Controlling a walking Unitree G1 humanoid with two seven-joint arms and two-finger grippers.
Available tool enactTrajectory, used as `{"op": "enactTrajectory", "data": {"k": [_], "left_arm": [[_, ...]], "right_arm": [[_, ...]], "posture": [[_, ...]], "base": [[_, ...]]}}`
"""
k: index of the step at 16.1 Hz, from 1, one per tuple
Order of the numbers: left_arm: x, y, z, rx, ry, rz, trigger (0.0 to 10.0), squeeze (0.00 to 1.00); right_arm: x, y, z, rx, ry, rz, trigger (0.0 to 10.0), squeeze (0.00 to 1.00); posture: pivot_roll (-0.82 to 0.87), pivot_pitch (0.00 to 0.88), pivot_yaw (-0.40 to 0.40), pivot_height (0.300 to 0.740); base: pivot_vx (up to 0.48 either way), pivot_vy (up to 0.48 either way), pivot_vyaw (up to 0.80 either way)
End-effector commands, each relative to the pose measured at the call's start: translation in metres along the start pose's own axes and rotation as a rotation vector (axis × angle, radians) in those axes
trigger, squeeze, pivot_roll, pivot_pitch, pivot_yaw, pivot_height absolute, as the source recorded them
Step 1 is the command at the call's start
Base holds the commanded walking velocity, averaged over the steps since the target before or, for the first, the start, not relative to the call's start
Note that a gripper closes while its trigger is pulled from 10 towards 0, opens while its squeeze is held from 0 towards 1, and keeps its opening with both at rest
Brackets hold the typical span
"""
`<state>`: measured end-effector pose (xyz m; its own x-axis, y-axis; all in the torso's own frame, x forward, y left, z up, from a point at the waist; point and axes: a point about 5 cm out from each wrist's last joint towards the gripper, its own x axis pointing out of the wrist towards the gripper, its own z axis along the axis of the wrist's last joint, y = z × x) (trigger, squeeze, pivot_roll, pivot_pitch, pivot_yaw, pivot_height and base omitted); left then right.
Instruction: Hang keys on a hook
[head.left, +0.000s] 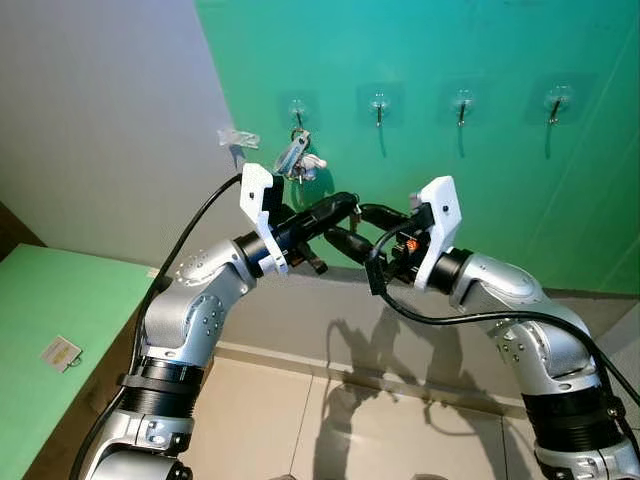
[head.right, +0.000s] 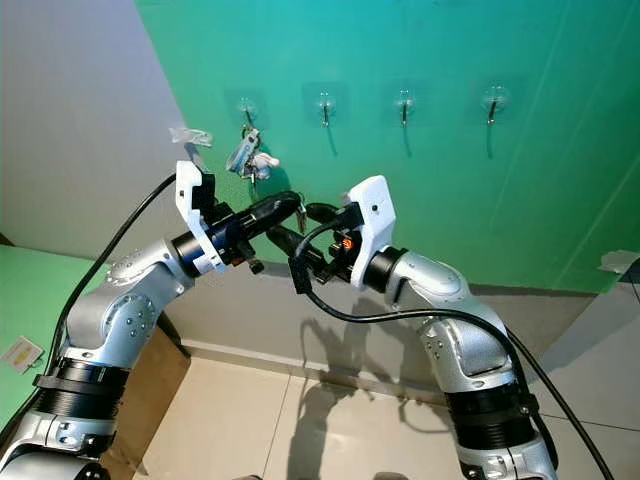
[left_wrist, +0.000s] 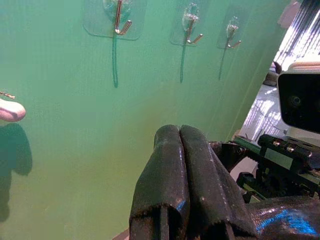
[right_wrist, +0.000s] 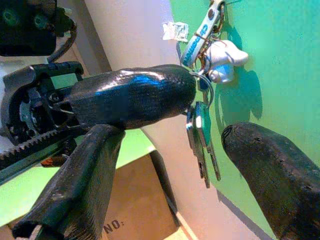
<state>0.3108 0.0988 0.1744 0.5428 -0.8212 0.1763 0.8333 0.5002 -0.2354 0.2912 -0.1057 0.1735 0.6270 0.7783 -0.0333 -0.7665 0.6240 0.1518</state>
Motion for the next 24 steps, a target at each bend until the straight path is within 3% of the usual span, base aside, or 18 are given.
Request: {"op": "enactTrajectory", "data": {"k": [1, 10, 24], "left_arm": [[-0.001, -0.002, 0.004, 0.019, 0.003, -0.010, 0.0, 0.00], [0.002, 0.007, 0.021, 0.045, -0.061, 0.057, 0.0, 0.00], [0.008, -0.004, 0.017, 0.022, -0.050, 0.004, 0.0, 0.00]], "right_arm": [[0.004, -0.001, 0.005, -0.022, -0.012, -0.010, 10.0, 0.00], [0.007, -0.001, 0.001, -0.012, -0.005, 0.002, 10.0, 0.00], [0.017, -0.004, 0.000, -0.027, -0.012, -0.008, 9.7, 0.00]], "posture": [[-0.23, 0.000, 0.131, 0.740], [-0.22, 0.000, 0.128, 0.740], [-0.22, 0.000, 0.132, 0.740]], "base": [[0.000, 0.000, 0.00], [0.000, 0.000, 0.00], [0.000, 0.000, 0.00]]}}
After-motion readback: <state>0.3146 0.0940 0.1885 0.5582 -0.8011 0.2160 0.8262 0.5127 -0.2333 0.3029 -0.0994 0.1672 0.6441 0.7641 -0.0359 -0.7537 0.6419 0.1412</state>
